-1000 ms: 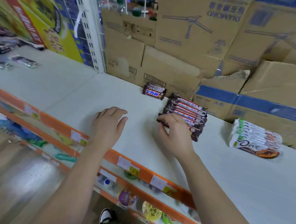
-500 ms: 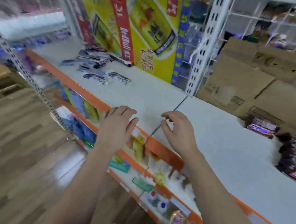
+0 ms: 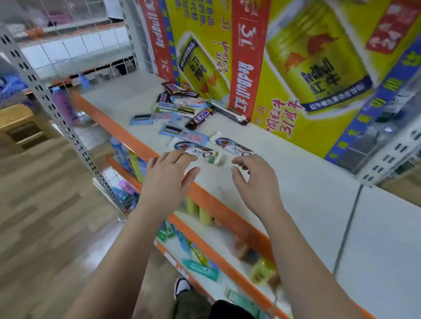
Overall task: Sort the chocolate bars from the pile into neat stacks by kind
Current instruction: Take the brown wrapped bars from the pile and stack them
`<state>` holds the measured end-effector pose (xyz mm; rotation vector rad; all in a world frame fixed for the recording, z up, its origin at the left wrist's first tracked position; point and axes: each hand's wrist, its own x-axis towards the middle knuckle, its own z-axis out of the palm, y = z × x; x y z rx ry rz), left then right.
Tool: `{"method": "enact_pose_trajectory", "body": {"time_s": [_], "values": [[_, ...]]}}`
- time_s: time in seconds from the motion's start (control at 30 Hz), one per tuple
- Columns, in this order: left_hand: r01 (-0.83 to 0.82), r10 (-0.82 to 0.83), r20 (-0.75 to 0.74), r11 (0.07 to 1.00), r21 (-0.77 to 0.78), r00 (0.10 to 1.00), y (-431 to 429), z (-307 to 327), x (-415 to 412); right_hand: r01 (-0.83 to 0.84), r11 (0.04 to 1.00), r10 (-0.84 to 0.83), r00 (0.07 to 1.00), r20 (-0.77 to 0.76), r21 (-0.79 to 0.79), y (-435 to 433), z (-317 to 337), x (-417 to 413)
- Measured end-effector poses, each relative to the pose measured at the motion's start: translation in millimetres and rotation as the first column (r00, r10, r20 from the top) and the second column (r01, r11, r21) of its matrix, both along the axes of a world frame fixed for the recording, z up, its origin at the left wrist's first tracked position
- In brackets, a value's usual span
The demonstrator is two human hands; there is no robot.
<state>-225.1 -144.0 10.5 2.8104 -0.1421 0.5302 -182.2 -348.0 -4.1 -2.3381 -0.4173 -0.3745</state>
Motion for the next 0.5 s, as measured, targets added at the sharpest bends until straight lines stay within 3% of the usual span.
{"method": "enact_pose_trajectory", "body": {"time_s": [0.5], "values": [[0.012, -0.014, -0.023, 0.998, -0.054, 1.0, 149.6, 2.0, 176.2, 0.045, 0.996, -0.05, 0.997, -0.067, -0.076, 141.6, 20.2, 188.7]]}}
